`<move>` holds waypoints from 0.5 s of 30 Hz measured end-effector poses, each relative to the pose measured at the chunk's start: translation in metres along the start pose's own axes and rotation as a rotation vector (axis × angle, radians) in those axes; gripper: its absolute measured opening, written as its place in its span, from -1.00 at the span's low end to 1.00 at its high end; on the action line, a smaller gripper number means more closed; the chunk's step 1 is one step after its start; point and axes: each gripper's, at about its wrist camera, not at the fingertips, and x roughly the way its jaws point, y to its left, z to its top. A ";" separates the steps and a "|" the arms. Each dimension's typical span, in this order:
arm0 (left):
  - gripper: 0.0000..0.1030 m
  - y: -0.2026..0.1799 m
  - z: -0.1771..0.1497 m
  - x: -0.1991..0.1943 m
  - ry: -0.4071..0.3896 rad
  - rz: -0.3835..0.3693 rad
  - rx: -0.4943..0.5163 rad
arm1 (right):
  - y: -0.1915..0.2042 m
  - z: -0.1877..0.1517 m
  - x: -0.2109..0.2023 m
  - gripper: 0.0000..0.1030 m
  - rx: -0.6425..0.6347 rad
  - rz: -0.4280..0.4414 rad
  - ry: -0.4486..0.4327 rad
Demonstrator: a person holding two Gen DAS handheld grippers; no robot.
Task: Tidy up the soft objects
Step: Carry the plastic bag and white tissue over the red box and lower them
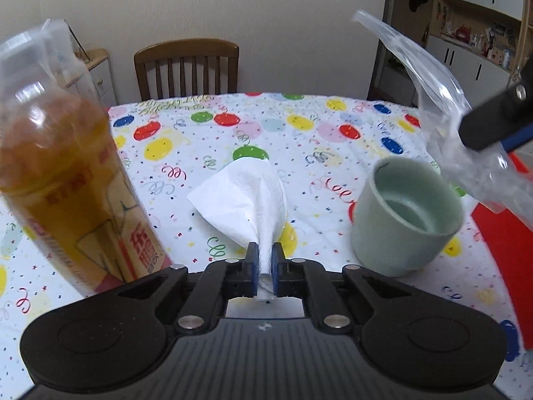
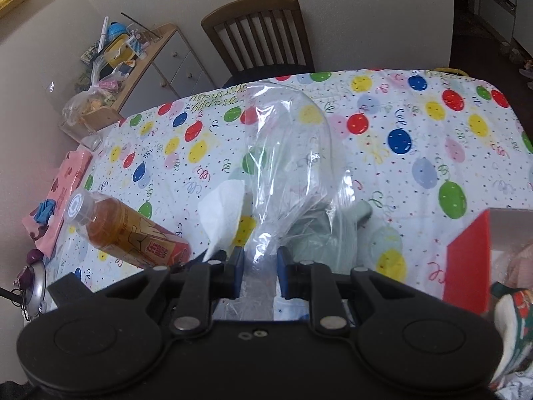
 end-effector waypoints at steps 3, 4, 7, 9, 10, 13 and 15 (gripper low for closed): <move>-0.85 -0.004 0.003 -0.018 -0.018 -0.009 -0.008 | -0.011 -0.007 -0.016 -0.61 0.006 0.006 -0.014; -0.85 -0.006 0.005 -0.024 -0.024 -0.011 -0.012 | -0.015 -0.009 -0.023 -0.61 0.006 0.009 -0.019; -0.85 -0.014 0.010 -0.044 -0.046 -0.022 -0.010 | -0.026 -0.016 -0.041 -0.61 0.003 0.017 -0.033; -0.85 -0.023 0.014 -0.058 -0.065 -0.026 0.003 | -0.035 -0.021 -0.053 -0.61 -0.002 0.020 -0.042; -0.85 -0.027 0.016 -0.064 -0.072 -0.029 0.011 | -0.039 -0.023 -0.059 -0.61 -0.006 0.021 -0.047; -0.85 -0.044 0.023 -0.082 -0.094 -0.043 0.023 | -0.053 -0.031 -0.077 -0.61 -0.015 0.026 -0.061; -0.85 -0.057 0.029 -0.093 -0.109 -0.051 0.034 | -0.063 -0.035 -0.090 -0.61 -0.020 0.032 -0.072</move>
